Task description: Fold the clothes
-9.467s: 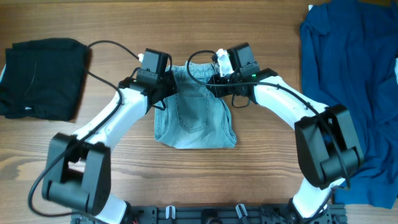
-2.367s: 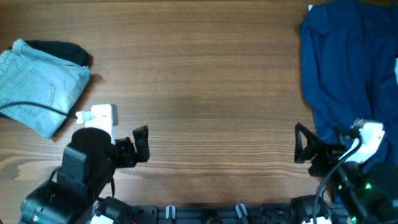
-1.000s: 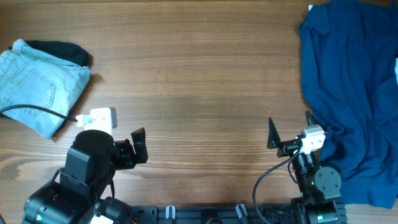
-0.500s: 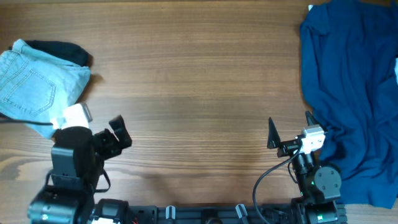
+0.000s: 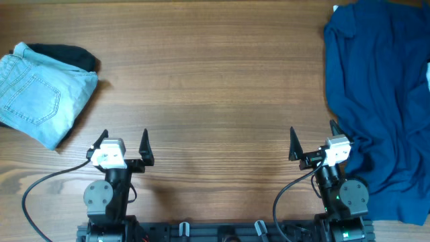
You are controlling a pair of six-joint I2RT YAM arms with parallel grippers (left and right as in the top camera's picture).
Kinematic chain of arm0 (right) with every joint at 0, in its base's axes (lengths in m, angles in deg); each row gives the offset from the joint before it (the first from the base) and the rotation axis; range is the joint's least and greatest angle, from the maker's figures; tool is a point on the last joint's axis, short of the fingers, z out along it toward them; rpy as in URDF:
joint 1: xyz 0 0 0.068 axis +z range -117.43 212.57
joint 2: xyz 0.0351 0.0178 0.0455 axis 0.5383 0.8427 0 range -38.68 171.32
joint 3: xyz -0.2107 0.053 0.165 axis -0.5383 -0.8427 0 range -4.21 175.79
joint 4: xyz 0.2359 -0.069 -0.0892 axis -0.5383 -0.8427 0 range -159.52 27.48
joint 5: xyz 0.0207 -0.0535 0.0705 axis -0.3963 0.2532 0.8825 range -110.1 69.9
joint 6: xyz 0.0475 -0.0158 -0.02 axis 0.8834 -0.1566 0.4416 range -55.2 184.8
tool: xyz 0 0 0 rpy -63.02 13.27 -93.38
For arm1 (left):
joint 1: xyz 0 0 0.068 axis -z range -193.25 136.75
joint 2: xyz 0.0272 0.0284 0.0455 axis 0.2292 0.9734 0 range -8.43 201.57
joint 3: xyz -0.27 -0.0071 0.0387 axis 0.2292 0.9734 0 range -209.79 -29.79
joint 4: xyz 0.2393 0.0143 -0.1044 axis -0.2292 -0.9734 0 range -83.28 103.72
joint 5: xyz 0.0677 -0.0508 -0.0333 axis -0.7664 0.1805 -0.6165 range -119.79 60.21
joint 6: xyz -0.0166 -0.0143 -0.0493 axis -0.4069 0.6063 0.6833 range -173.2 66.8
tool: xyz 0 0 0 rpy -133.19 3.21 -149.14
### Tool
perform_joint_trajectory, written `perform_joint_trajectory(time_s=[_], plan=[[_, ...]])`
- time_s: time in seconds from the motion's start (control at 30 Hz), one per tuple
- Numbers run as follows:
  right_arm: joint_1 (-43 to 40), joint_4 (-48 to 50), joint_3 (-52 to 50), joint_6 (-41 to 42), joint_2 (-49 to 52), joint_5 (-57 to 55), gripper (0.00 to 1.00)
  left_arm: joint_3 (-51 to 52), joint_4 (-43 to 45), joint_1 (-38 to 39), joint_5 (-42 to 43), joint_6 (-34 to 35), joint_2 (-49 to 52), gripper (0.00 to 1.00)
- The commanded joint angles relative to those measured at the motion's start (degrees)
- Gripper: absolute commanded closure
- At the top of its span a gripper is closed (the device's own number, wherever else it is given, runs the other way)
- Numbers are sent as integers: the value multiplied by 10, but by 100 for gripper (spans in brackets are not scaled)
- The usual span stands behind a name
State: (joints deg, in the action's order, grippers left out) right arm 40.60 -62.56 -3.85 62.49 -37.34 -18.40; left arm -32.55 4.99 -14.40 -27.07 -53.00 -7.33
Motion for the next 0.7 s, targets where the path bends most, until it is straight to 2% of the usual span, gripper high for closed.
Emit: perform_joint_trajectory(time_s=[0.0,0.07,0.1,0.17,0.27,0.67], plan=[[-1,2,0,-7,0,7,0,9,19,-3,14,-30,-9,0],[-1,2,0,-7,0,7,0,24,104,-3,20,-55,-9,0],[-1,2,0,-7,0,7,0,24,107,-3,19,-62,-9,0],[-1,2,0,-7,0,7,0,24,49,-2,31,-56,-9,0],[-1,2,0,-7,0,7,0,24,48,9,37,7,-9,0],[-1,2,0,-7,0,7,0,24,49,13,37,7,-9,0]])
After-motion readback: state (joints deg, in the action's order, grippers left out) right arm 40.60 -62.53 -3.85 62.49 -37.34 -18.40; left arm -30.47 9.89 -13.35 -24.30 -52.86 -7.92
